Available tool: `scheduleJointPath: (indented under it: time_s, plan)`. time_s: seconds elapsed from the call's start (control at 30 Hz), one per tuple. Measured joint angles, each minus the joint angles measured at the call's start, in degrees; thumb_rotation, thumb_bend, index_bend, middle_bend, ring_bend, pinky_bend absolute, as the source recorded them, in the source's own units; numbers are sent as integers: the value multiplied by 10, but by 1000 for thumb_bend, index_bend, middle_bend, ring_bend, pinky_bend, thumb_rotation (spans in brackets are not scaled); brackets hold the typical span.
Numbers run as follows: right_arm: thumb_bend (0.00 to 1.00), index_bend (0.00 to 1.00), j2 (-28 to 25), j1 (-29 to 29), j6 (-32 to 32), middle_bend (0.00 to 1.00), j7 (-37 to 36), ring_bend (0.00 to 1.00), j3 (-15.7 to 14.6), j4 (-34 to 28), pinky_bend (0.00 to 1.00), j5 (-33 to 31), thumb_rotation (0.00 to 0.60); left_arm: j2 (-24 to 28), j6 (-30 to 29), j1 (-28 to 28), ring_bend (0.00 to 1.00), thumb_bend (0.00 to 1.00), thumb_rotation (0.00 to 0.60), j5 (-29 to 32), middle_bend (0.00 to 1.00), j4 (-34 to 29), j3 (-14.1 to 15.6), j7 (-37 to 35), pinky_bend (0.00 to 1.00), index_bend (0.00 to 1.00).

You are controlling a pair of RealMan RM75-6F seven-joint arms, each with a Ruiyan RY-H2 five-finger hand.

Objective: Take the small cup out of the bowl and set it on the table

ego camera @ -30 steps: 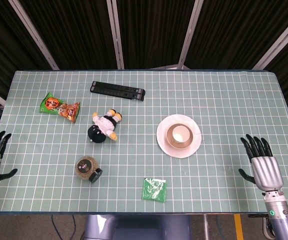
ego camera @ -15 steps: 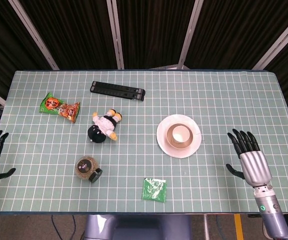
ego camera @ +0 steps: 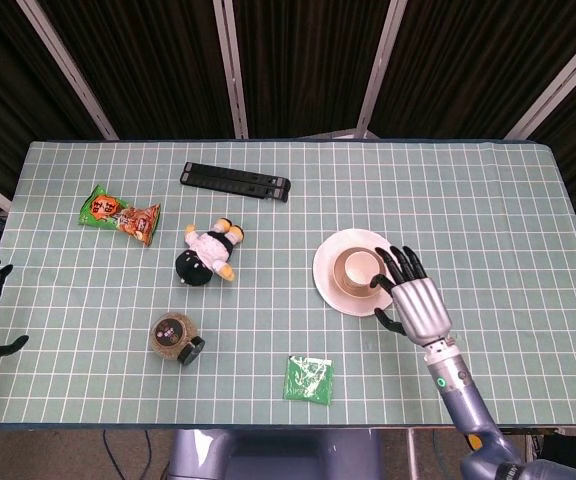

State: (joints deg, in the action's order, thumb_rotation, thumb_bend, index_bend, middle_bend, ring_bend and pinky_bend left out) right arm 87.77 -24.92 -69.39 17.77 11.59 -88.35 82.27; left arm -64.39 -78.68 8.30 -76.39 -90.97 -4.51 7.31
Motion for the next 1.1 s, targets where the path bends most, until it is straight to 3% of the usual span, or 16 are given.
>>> scheduleJointPath:
  time_s: [0.23, 0.7, 1.1]
  plan:
    - [239, 460, 49, -35, 26, 98, 24, 0, 24, 48, 0, -47, 600, 0, 3, 1, 0, 10, 600, -3, 0, 1, 2, -3, 0, 0]
    - [254, 494, 76, -55, 51, 117, 16, 0, 29, 113, 0, -98, 600, 1, 3, 1, 0, 10, 600, -5, 0, 0, 3, -4, 0, 0]
    - [420, 591, 95, -66, 51, 187, -8, 0, 20, 150, 0, -99, 600, 0, 4, 2, 0, 10, 600, -4, 0, 1, 2, -5, 0, 0]
